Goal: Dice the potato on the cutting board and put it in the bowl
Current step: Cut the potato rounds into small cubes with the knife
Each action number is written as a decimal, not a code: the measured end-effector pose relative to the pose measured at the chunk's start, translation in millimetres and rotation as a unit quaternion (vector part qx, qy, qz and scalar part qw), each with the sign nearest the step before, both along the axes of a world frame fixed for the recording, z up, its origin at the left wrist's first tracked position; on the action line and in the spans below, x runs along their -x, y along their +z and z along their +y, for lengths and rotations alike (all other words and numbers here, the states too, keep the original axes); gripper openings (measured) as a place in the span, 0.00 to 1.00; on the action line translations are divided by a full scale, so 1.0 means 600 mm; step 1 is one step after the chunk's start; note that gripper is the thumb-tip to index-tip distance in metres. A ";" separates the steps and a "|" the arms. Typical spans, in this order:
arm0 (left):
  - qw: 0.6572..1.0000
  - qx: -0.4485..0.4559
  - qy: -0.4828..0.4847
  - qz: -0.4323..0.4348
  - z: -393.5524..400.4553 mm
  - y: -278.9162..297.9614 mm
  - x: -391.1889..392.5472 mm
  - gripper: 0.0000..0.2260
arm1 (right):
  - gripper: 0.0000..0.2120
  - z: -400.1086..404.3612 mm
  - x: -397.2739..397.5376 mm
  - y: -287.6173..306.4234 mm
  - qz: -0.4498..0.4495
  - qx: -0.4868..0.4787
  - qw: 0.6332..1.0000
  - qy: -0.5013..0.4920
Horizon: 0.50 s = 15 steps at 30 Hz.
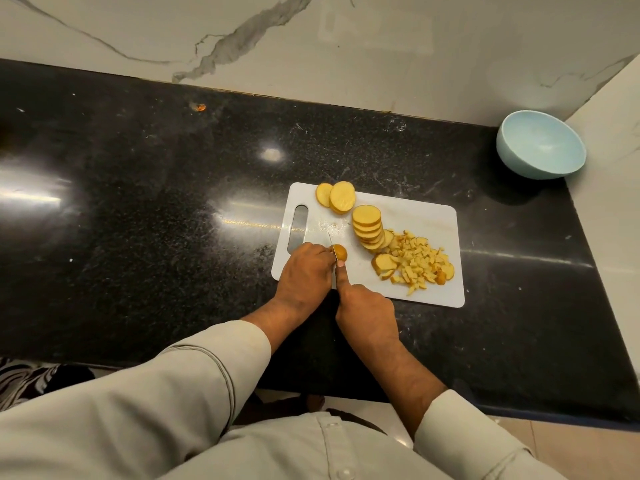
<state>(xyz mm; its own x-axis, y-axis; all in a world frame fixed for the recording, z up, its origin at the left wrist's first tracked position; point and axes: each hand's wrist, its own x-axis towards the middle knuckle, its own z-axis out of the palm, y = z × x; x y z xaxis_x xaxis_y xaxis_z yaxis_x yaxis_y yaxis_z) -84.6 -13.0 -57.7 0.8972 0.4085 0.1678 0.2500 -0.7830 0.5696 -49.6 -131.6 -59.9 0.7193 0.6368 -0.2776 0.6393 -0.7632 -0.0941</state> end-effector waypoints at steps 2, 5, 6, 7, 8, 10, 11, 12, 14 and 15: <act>1.000 0.001 0.004 -0.008 -0.001 -0.001 0.000 0.07 | 0.33 0.004 -0.005 0.000 0.004 0.003 1.000 0.003; 1.000 -0.001 0.000 -0.011 -0.001 0.000 0.001 0.06 | 0.33 0.012 -0.020 -0.002 0.013 0.007 1.000 0.000; 1.000 -0.003 0.000 -0.012 -0.001 0.001 0.001 0.05 | 0.34 0.013 -0.021 -0.003 0.016 0.007 1.000 -0.001; 1.000 -0.004 0.002 -0.014 0.000 0.002 -0.001 0.05 | 0.34 0.013 -0.023 -0.004 0.017 0.006 1.000 -0.004; 1.000 -0.005 0.007 -0.018 0.000 0.003 -0.002 0.05 | 0.34 0.012 -0.023 -0.004 0.019 0.005 1.000 -0.008; 1.000 -0.004 0.017 -0.022 0.000 0.002 -0.005 0.07 | 0.34 0.011 -0.021 -0.003 0.025 0.005 1.000 -0.014; 1.000 -0.005 0.019 -0.024 0.000 0.001 -0.006 0.08 | 0.34 0.009 -0.020 -0.002 0.027 0.004 0.999 -0.017; 1.000 -0.006 0.019 -0.024 0.000 0.000 -0.006 0.08 | 0.34 0.008 -0.018 0.000 0.031 0.003 0.999 -0.019; 1.000 -0.003 0.017 -0.017 -0.001 -0.002 -0.005 0.07 | 0.34 -0.002 -0.012 0.005 0.043 0.005 0.999 -0.020; 1.000 -0.004 0.016 -0.013 -0.001 -0.003 -0.006 0.07 | 0.33 -0.012 -0.006 0.006 0.046 0.007 0.999 -0.021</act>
